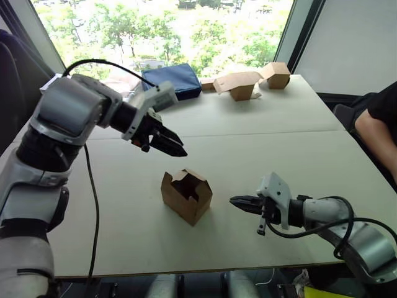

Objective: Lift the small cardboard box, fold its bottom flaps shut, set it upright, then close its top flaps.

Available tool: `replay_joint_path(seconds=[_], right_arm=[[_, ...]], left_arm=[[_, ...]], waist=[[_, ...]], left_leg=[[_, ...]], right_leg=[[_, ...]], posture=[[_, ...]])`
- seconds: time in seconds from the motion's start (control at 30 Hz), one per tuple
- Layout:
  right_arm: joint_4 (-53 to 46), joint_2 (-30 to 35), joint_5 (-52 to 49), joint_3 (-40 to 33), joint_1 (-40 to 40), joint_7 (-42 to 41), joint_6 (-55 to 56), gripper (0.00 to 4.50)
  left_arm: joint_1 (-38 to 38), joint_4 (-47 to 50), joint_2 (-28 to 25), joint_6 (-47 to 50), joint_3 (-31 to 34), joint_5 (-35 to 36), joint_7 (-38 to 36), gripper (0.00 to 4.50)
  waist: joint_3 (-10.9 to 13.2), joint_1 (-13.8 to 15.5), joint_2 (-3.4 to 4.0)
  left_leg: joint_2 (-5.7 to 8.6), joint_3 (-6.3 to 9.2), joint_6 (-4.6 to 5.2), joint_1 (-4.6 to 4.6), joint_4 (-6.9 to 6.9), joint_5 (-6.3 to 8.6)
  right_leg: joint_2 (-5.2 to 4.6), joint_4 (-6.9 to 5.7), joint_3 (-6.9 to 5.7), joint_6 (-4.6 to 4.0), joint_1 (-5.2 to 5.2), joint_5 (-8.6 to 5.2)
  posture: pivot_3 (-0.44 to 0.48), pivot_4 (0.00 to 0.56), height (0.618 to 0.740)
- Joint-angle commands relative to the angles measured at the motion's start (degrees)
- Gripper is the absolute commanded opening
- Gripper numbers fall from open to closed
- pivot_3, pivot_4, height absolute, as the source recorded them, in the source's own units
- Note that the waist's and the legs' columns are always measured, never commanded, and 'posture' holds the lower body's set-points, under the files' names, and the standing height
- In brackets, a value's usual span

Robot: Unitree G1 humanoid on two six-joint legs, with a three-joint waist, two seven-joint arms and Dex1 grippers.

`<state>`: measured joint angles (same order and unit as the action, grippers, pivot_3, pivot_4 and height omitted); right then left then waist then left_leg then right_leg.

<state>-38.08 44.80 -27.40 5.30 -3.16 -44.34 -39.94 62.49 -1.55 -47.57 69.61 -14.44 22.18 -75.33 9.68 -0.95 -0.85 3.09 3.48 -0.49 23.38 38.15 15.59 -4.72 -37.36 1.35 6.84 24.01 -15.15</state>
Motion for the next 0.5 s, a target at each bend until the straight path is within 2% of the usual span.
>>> replay_joint_path(seconds=[0.03, 0.07, 0.1, 0.3, 0.4, 0.5], right_arm=[[-3.01, -2.53, 0.23, 4.67, -0.63, 1.85, -1.59, 0.0], [-2.12, -3.88, 1.54, 6.94, -1.45, 2.83, -1.8, 0.0], [-1.38, -4.75, 2.48, 8.53, -2.03, 3.48, -1.85, 0.0], [3.93, -7.31, 7.02, 13.88, -5.76, 4.73, -1.32, 0.0], [6.48, -7.92, 8.51, 14.8, -7.16, 4.34, -0.76, 0.0], [8.9, -8.45, 9.98, 14.97, -8.71, 4.41, -0.09, 0.0]], left_arm=[[-9.42, 0.71, -2.17, -9.45, 6.18, -2.47, 6.64, 0.65], [-13.45, 0.67, -2.4, -12.08, 7.47, -2.99, 8.18, 0.21], [-16.57, 0.74, -2.38, -14.59, 8.56, -3.18, 9.15, 0.08], [-28.8, 0.43, -0.85, -23.14, 10.78, -3.17, 12.22, 0.08], [-31.94, 0.75, 3.16, -22.57, 9.46, -3.66, 16.96, 0.08], [-34.44, 3.76, 6.15, -21.83, 8.54, -2.31, 17.92, 0.08]], waist=[[0.01, -0.12, -0.02], [0.03, 0.08, -0.05], [0.02, 0.16, -0.06], [0.01, 1.04, -0.11], [-0.01, 1.72, -0.07], [-0.01, 1.6, -0.13]], left_leg=[[-0.03, -0.01, -0.01, 0.0, -0.02, 0.0], [-0.03, 0.0, -0.04, 0.02, -0.03, -0.02], [-0.03, -0.01, -0.06, 0.04, -0.02, -0.03], [0.12, 0.0, -0.09, 0.09, 0.01, -0.04], [0.16, -0.03, -0.08, 0.08, 0.03, -0.04], [0.18, -0.01, -0.08, 0.05, 0.03, -0.04]], right_leg=[[0.02, -0.01, 0.02, -0.01, 0.04, 0.0], [0.02, -0.04, 0.03, -0.01, 0.08, 0.0], [0.0, -0.07, 0.03, -0.02, 0.08, 0.01], [-0.24, 0.0, -0.05, -0.02, 0.07, 0.02], [-0.3, 0.03, -0.07, -0.01, 0.03, 0.03], [-0.3, 0.03, -0.09, -0.01, -0.02, 0.03]], posture=[[0.0, 0.15, 0.74], [0.0, 0.15, 0.74], [0.0, 0.15, 0.74], [0.0, 0.15, 0.74], [0.0, 0.15, 0.74], [0.0, 0.15, 0.74]])
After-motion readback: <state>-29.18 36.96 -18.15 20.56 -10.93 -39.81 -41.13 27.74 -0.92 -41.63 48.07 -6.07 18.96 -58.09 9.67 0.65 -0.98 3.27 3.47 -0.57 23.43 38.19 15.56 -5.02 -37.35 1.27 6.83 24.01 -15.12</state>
